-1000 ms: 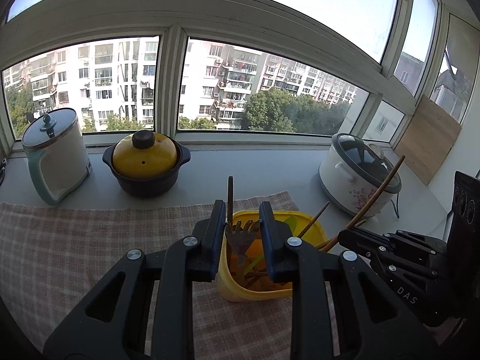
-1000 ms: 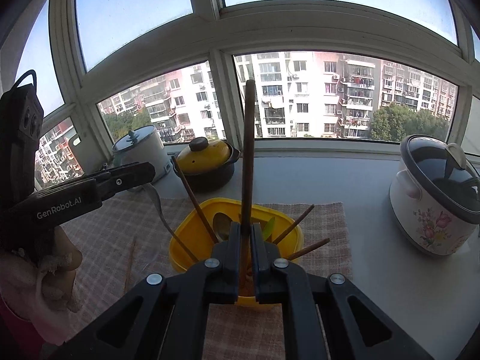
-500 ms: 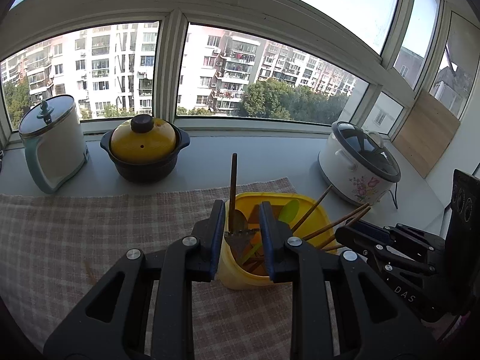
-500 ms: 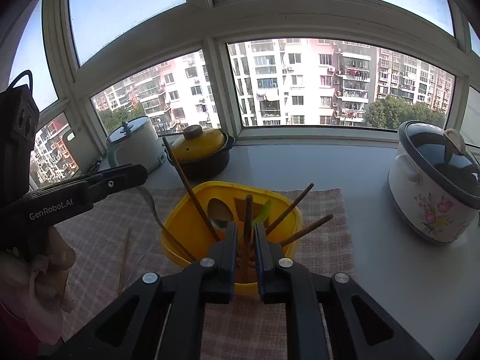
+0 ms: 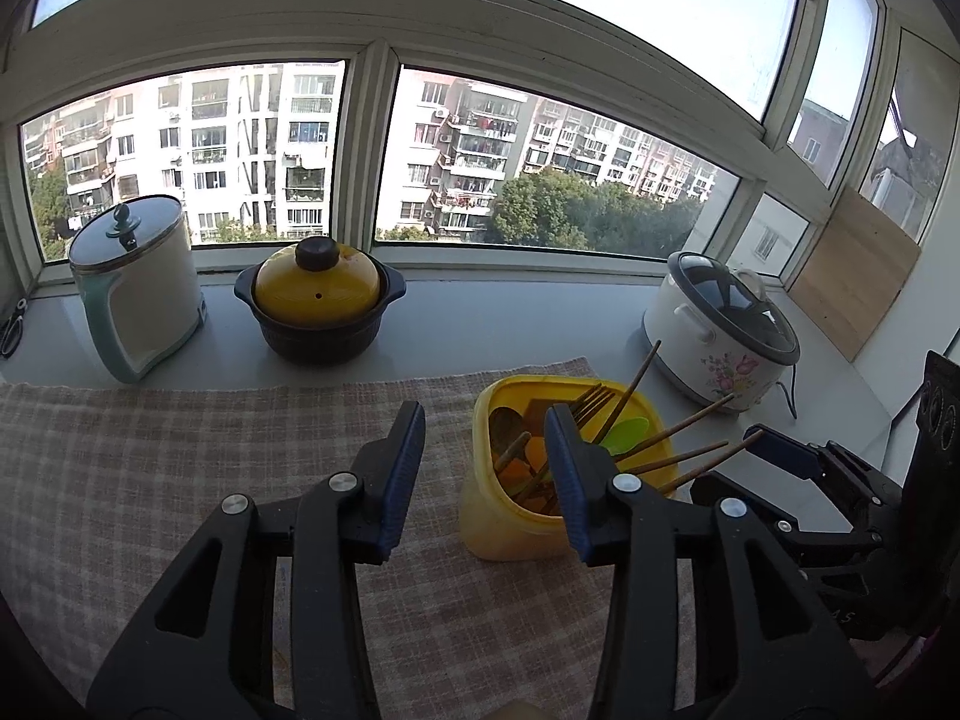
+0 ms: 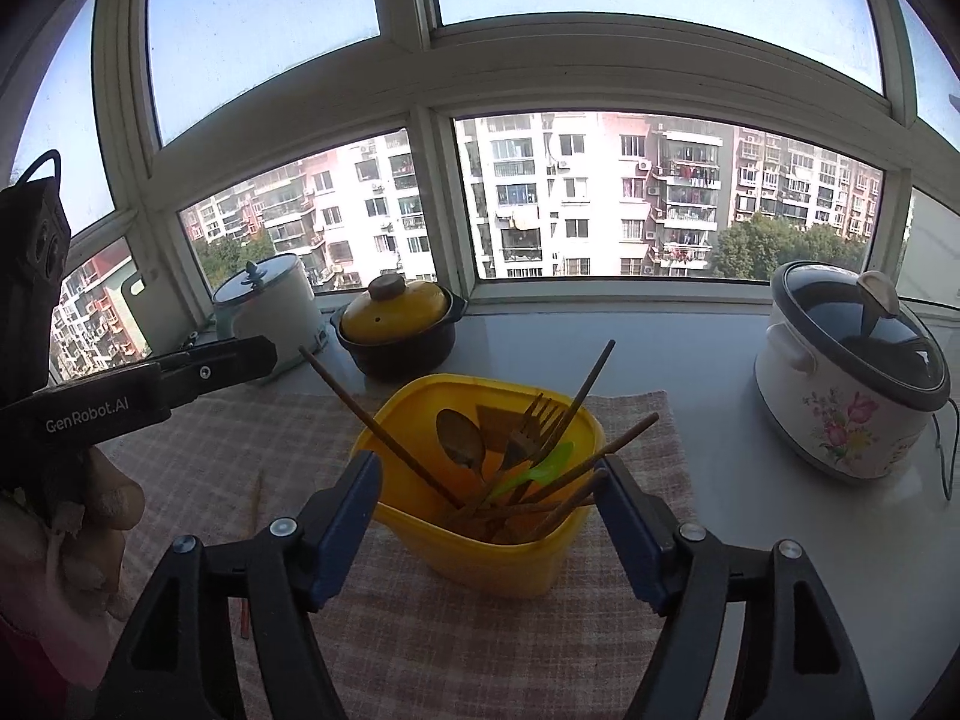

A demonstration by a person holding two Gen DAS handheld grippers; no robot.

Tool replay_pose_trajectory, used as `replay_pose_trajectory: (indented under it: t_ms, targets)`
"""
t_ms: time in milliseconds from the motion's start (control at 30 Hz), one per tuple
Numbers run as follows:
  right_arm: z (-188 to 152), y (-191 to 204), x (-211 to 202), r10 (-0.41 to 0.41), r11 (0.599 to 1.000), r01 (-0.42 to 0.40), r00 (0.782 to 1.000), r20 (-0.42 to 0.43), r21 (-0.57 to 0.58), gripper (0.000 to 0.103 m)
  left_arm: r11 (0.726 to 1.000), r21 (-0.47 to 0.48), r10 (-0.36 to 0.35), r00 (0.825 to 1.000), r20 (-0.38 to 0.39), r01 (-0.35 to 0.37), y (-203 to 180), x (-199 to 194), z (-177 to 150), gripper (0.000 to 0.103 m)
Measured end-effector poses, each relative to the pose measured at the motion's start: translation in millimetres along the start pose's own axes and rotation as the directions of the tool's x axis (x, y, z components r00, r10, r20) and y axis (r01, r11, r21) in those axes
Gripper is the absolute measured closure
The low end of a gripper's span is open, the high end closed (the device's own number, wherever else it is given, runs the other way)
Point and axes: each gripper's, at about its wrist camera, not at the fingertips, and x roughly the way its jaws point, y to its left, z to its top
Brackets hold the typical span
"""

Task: Organize utensils
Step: 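Move both tools back from the bin to the last chopstick and spoon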

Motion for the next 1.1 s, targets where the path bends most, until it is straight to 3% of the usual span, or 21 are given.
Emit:
replay_pose_trajectory:
  t_ms: [233,333,400,833,1100]
  targets:
    - [-8,12,-7,0.000,1.000,0.000,1.000,0.015,0.026,0.007,1.000,0.000,0.011,1.000,-0.025,-0.011,20,-13,-15,0.061]
    - [-11,21,-8,0.005,1.000,-0.005,1.000,0.017,0.018,0.001,1.000,-0.013,0.027,0.999,-0.019,-0.027,36,-21,-24,0.049]
    - [-14,29,-7,0.009,1.000,-0.009,1.000,0.016,0.003,0.000,0.998,-0.020,0.055,0.998,-0.018,-0.055,48,-27,-30,0.049]
    - [-32,81,23,0.098,0.993,-0.103,0.992,-0.077,-0.062,0.000,0.962,-0.145,0.211,0.965,-0.155,-0.233,155,-40,-83,0.049]
    - [-46,115,62,0.168,0.980,-0.188,0.959,-0.228,-0.067,0.004,0.941,-0.189,0.230,0.940,-0.253,-0.281,192,-30,-117,0.049]
